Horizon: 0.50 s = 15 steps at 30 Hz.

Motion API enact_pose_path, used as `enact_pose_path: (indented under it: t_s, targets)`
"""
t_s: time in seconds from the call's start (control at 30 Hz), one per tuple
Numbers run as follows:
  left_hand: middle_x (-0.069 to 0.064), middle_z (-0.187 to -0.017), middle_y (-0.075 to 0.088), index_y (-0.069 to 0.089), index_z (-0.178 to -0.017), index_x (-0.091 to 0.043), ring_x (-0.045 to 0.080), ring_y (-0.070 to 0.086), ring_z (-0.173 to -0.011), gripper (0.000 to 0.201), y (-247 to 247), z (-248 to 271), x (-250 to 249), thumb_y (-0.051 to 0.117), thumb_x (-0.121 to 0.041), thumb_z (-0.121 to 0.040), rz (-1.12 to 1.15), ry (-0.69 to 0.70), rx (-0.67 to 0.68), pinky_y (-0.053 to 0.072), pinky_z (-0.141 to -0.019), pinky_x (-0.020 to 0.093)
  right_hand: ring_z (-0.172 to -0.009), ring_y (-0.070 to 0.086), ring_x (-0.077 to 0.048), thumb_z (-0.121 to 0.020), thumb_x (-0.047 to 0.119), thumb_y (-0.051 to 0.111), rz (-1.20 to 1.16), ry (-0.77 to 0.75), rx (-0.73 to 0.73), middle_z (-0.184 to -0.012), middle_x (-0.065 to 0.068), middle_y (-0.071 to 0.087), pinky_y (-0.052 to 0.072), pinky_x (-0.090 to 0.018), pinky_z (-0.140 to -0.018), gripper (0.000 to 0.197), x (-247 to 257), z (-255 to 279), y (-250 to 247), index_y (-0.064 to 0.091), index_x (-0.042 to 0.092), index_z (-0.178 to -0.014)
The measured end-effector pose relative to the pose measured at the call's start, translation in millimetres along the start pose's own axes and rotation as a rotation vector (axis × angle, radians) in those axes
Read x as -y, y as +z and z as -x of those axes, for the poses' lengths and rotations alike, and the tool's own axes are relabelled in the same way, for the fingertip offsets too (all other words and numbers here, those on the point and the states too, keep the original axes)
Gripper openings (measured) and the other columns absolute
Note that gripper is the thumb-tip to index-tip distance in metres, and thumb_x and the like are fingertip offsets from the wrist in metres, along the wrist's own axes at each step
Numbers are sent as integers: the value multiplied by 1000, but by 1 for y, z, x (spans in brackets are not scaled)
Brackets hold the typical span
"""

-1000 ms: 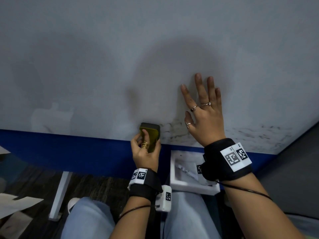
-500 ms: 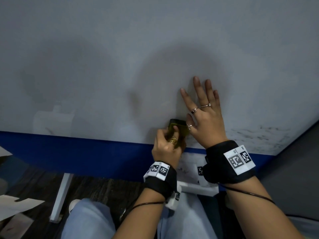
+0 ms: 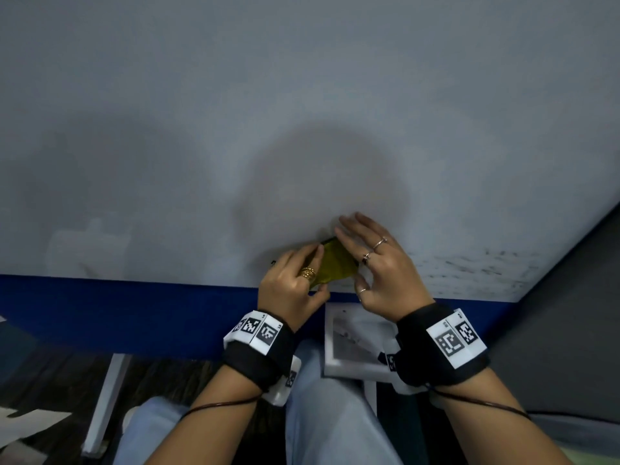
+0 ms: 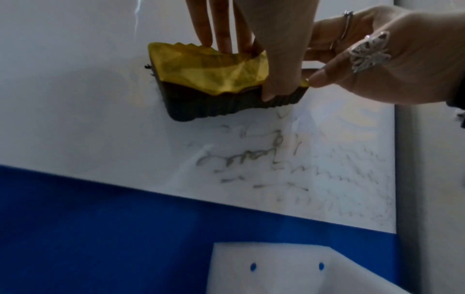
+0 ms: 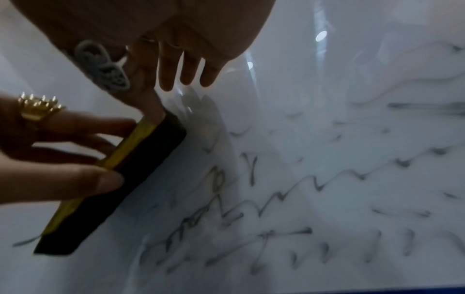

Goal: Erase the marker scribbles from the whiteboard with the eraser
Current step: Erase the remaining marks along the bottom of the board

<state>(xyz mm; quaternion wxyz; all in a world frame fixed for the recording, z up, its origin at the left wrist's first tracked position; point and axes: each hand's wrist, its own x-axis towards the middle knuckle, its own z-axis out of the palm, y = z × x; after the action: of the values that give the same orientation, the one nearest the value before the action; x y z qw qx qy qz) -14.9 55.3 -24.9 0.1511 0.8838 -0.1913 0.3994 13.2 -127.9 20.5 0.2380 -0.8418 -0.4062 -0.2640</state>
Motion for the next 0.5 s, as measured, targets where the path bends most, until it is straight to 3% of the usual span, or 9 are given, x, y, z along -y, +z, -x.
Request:
enact_pose_path:
  t_s: [0.1, 0.17, 0.23, 0.3, 0.37, 0.43, 0.5]
  targets:
    - [12, -111, 66, 66, -114, -2, 25, 61, -97, 49, -8, -10, 3, 71, -21, -69, 55, 76, 36, 52, -81, 32, -132, 37, -28, -67, 9, 76, 18, -20, 58, -137, -12, 49, 36, -39, -107, 70, -1, 2, 7, 52, 7, -132]
    - [14, -111, 66, 66, -114, -1, 24, 57, -100, 45, -16, -16, 8, 68, -21, -74, 86, 135, 27, 49, -86, 32, -117, 48, -29, -72, 9, 73, 50, -58, -59, -126, -14, 56, 45, -40, -97, 58, -1, 4, 12, 55, 6, -127]
    - [16, -112, 65, 62, -119, -3, 24, 55, -103, 44, -25, -21, 20, 67, -18, -78, 101, 189, -14, 45, -94, 33, -96, 54, -27, -77, -2, 67, 134, -91, -258, -114, -11, 57, 48, -39, -82, 48, -1, 10, 15, 57, 5, -124]
    - [16, -120, 60, 56, -123, -4, 27, 53, -109, 47, -33, -31, 39, 71, -13, -79, 70, 200, -79, 39, -102, 32, -81, 53, -24, -80, -10, 60, 271, -86, -397, -109, -6, 53, 44, -37, -69, 48, -8, 17, 16, 56, 10, -124]
    - [13, -130, 49, 55, -124, -8, 31, 46, -115, 53, -37, -44, 58, 77, -11, -76, -63, 196, -151, 32, -106, 30, -82, 50, -23, -87, -6, 49, 423, -79, -417, -111, -3, 50, 37, -35, -66, 46, -21, 17, 19, 54, 18, -126]
    - [14, -135, 35, 51, -129, -16, 34, 31, -125, 62, -38, -50, 71, 76, -29, -74, -311, 163, -189, 28, -109, 40, -86, 48, -23, -88, -4, 42, 514, -69, -443, -111, -2, 50, 32, -34, -67, 48, -30, 14, 22, 54, 24, -124]
    - [15, -140, 24, 40, -136, -23, 35, 13, -133, 74, -40, -52, 76, 66, -52, -72, -446, 79, -168, 20, -111, 51, -86, 48, -23, -79, -7, 55, 525, -68, -491, -107, -1, 53, 33, -33, -68, 50, -24, 9, 25, 61, 24, -118]
